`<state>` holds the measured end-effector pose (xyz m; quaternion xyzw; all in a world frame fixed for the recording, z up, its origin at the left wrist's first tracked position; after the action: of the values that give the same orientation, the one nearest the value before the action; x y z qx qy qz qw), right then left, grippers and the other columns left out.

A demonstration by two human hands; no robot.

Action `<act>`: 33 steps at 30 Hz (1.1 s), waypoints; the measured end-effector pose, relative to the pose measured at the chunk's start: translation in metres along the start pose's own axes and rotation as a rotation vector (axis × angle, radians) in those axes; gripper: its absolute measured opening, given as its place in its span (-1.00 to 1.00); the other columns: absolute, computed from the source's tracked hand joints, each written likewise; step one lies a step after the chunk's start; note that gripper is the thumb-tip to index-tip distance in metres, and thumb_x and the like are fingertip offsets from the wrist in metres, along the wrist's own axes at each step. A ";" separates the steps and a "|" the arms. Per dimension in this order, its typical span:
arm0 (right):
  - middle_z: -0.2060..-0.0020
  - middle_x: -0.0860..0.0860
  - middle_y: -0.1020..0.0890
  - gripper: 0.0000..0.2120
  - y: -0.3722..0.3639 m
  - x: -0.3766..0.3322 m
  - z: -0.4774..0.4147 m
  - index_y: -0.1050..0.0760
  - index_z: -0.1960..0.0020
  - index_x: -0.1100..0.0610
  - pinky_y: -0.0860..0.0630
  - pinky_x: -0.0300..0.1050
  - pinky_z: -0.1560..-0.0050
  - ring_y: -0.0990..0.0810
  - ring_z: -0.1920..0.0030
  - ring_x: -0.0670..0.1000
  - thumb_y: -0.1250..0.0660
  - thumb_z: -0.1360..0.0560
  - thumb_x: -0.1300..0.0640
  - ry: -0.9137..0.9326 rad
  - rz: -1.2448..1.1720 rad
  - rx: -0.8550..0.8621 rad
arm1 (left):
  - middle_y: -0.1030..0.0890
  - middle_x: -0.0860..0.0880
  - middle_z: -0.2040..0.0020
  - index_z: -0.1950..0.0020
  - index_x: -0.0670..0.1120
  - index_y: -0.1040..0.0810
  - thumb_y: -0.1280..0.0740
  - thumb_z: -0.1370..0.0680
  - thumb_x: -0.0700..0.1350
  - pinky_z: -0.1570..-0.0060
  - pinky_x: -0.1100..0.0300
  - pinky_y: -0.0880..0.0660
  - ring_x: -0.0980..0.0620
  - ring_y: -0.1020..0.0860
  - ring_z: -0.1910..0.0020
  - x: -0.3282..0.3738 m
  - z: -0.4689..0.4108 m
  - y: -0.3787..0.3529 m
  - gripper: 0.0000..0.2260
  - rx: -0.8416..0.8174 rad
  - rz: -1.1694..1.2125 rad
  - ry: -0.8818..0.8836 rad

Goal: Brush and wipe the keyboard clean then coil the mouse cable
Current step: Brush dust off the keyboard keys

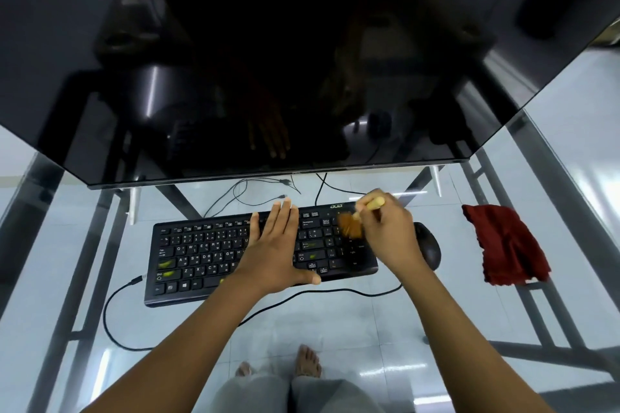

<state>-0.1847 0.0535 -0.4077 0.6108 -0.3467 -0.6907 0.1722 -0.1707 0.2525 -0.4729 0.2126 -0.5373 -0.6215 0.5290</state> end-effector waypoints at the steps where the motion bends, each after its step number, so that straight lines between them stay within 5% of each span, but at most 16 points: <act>1: 0.21 -0.02 -0.65 -0.84 0.006 -0.002 -0.002 -0.50 0.15 0.01 -0.47 -0.39 0.17 -0.61 0.20 -0.08 -0.29 -0.58 0.19 0.004 -0.015 0.081 | 0.40 -0.02 -0.54 -0.55 -0.09 0.33 -0.34 -0.29 0.46 -0.43 -0.14 0.40 0.02 0.44 -0.48 0.000 -0.002 0.000 0.19 -0.002 -0.003 0.004; 6: 0.23 0.00 -0.68 -0.89 -0.019 -0.011 0.000 -0.54 0.12 0.12 -0.56 -0.21 0.10 -0.62 0.23 -0.11 -0.30 -0.57 0.21 0.093 -0.044 -0.151 | 0.38 -0.02 -0.54 -0.55 -0.09 0.33 -0.32 -0.34 0.44 -0.45 -0.15 0.35 0.03 0.41 -0.49 -0.005 0.000 -0.004 0.15 -0.015 -0.022 0.002; 10: 0.16 -0.03 -0.62 -0.88 -0.007 -0.013 -0.003 -0.55 0.12 0.08 -0.48 -0.41 0.12 -0.60 0.18 -0.15 -0.31 -0.57 0.21 0.097 -0.091 0.117 | 0.36 0.01 -0.55 -0.56 -0.07 0.31 -0.30 -0.33 0.47 -0.45 -0.12 0.37 0.06 0.41 -0.49 -0.007 0.000 -0.005 0.14 0.015 -0.017 -0.012; 13: 0.20 -0.01 -0.68 -0.90 -0.020 -0.013 -0.005 -0.55 0.11 0.07 -0.61 -0.20 0.08 -0.65 0.23 -0.10 -0.31 -0.58 0.18 0.072 -0.151 -0.088 | 0.36 0.02 -0.55 -0.56 -0.07 0.31 -0.30 -0.33 0.47 -0.45 -0.12 0.36 0.07 0.41 -0.49 -0.008 -0.001 -0.006 0.14 0.019 -0.023 -0.010; 17: 0.13 0.00 -0.60 -0.89 -0.004 -0.012 -0.009 -0.56 0.11 0.11 -0.42 -0.50 0.12 -0.58 0.16 -0.27 -0.31 -0.57 0.24 0.115 -0.085 0.115 | 0.36 0.03 -0.55 -0.55 -0.06 0.32 -0.29 -0.32 0.47 -0.45 -0.10 0.38 0.09 0.41 -0.49 -0.008 0.000 -0.007 0.14 0.028 -0.015 -0.009; 21: 0.22 -0.03 -0.71 -0.90 -0.026 -0.016 -0.004 -0.54 0.10 0.06 -0.61 -0.13 0.07 -0.66 0.19 -0.06 -0.31 -0.58 0.16 0.135 -0.107 -0.193 | 0.37 0.03 -0.55 -0.55 -0.05 0.32 -0.28 -0.32 0.48 -0.44 -0.09 0.39 0.09 0.41 -0.49 -0.009 0.000 -0.007 0.14 0.033 -0.026 -0.014; 25: 0.17 -0.06 -0.63 -0.88 -0.010 -0.013 -0.012 -0.56 0.11 0.11 -0.50 -0.35 0.08 -0.61 0.17 -0.17 -0.31 -0.57 0.25 0.108 -0.111 0.074 | 0.35 0.04 -0.55 -0.56 -0.06 0.31 -0.29 -0.32 0.48 -0.44 -0.08 0.39 0.09 0.41 -0.49 -0.009 0.000 -0.007 0.14 0.037 -0.010 -0.012; 29: 0.25 -0.08 -0.71 -0.88 -0.029 -0.016 -0.004 -0.56 0.10 0.08 -0.58 -0.27 0.10 -0.64 0.23 -0.16 -0.29 -0.59 0.19 0.046 -0.116 -0.254 | 0.35 0.03 -0.55 -0.56 -0.05 0.31 -0.29 -0.32 0.48 -0.44 -0.08 0.39 0.09 0.41 -0.49 -0.009 0.000 -0.006 0.13 0.032 -0.016 -0.015; 31: 0.23 -0.11 -0.66 -0.86 -0.013 -0.010 -0.010 -0.57 0.12 0.13 -0.43 -0.47 0.18 -0.57 0.25 -0.29 -0.29 -0.57 0.26 0.009 -0.097 -0.038 | 0.35 0.04 -0.55 -0.56 -0.04 0.31 -0.29 -0.32 0.48 -0.44 -0.07 0.39 0.09 0.40 -0.49 -0.009 0.000 -0.006 0.13 0.031 -0.012 -0.015; 33: 0.21 -0.04 -0.67 -0.89 0.004 0.000 -0.010 -0.57 0.10 0.18 -0.45 -0.47 0.11 -0.60 0.23 -0.30 -0.29 -0.57 0.27 -0.035 -0.205 0.074 | 0.36 0.04 -0.55 -0.56 -0.05 0.31 -0.29 -0.32 0.47 -0.44 -0.08 0.39 0.09 0.40 -0.49 -0.009 0.000 -0.007 0.14 0.028 -0.012 -0.012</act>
<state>-0.1760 0.0475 -0.4053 0.6369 -0.3106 -0.7020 0.0719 -0.1701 0.2592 -0.4819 0.2192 -0.5479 -0.6184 0.5190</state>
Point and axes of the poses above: each hand's wrist, its own z-axis away from the middle knuckle, its own y-axis out of the back of the hand, x = y × z, the point moved 5 cm from there along -z, towards the middle knuckle
